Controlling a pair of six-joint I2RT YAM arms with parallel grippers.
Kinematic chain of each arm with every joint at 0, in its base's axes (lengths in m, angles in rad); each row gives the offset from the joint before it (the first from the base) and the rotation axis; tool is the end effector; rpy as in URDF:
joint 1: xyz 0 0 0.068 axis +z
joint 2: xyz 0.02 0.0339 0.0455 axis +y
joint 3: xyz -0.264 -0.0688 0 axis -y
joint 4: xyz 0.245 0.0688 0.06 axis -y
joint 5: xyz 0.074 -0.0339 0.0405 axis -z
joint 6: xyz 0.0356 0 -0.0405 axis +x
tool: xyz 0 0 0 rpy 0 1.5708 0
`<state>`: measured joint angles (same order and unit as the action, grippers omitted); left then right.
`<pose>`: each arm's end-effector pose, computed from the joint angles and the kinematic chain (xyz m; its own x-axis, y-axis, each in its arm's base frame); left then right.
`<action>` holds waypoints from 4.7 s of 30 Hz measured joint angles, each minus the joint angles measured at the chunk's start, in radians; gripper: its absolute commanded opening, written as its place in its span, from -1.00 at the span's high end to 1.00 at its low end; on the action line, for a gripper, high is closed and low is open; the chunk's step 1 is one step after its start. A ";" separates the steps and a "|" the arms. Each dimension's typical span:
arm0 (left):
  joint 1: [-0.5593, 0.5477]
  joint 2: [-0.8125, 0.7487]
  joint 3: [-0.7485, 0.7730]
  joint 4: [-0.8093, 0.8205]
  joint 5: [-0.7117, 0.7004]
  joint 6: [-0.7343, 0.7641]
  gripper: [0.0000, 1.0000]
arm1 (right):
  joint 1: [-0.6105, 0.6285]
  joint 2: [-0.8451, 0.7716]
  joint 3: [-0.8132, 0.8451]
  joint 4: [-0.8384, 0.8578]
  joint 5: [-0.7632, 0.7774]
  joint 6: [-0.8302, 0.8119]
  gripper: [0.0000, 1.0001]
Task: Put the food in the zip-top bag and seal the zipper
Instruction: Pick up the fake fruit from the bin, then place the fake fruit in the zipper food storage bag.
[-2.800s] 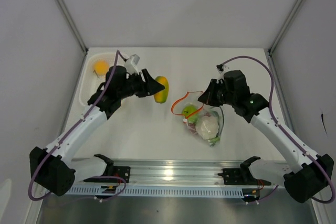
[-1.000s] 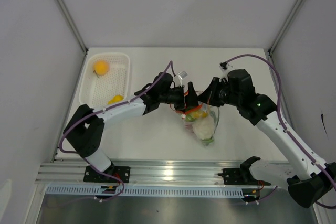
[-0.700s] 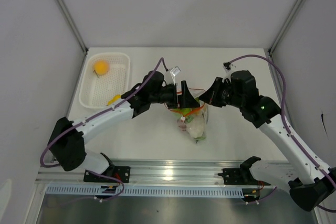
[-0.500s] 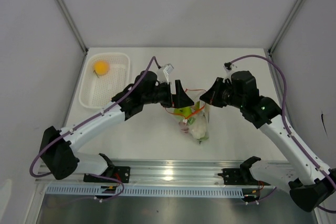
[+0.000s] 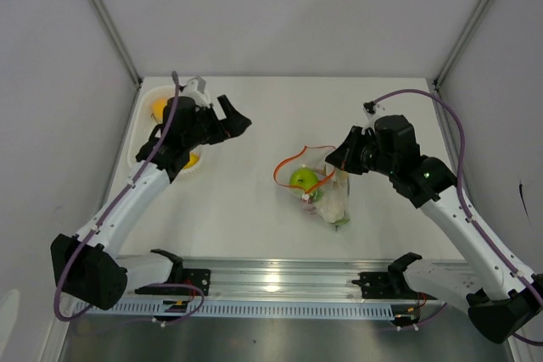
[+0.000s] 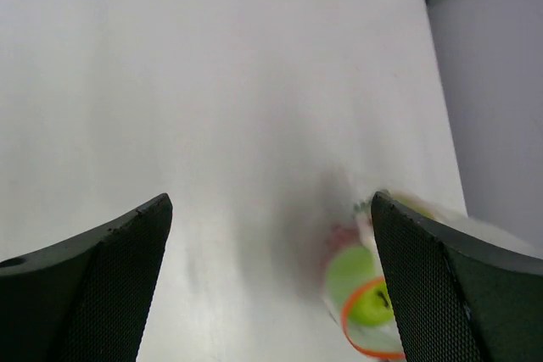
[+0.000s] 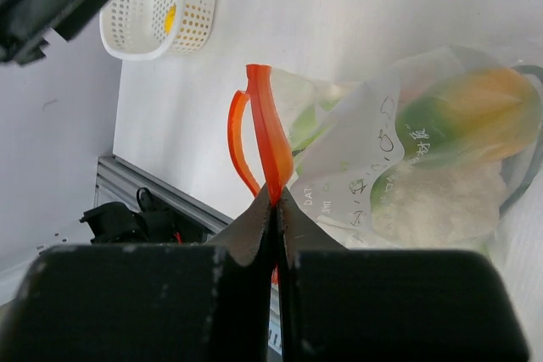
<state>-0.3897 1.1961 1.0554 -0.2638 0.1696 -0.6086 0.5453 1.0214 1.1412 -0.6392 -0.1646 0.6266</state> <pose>0.2518 -0.1099 0.3413 -0.5948 -0.3649 -0.7163 0.2169 0.7852 -0.5801 0.1790 0.1154 0.3733 -0.7151 0.2428 -0.6555 -0.2641 0.7744 0.5749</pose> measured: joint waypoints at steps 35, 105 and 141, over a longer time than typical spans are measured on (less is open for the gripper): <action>0.647 0.749 0.278 0.282 -0.174 -0.537 -0.99 | -0.052 0.156 -0.027 0.126 -0.126 -0.105 1.00; 0.575 0.643 0.240 0.063 -0.288 -0.629 0.99 | -0.071 0.179 -0.055 0.164 -0.084 -0.092 1.00; -0.237 0.074 -0.120 0.121 0.331 -0.210 0.96 | -0.011 0.087 -0.046 0.083 -0.050 -0.024 1.00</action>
<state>-0.6270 1.2701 0.9352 -0.1425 0.5007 -0.8185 0.5339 1.1088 1.0954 -0.5564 -0.2146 0.6025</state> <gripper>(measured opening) 0.731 0.003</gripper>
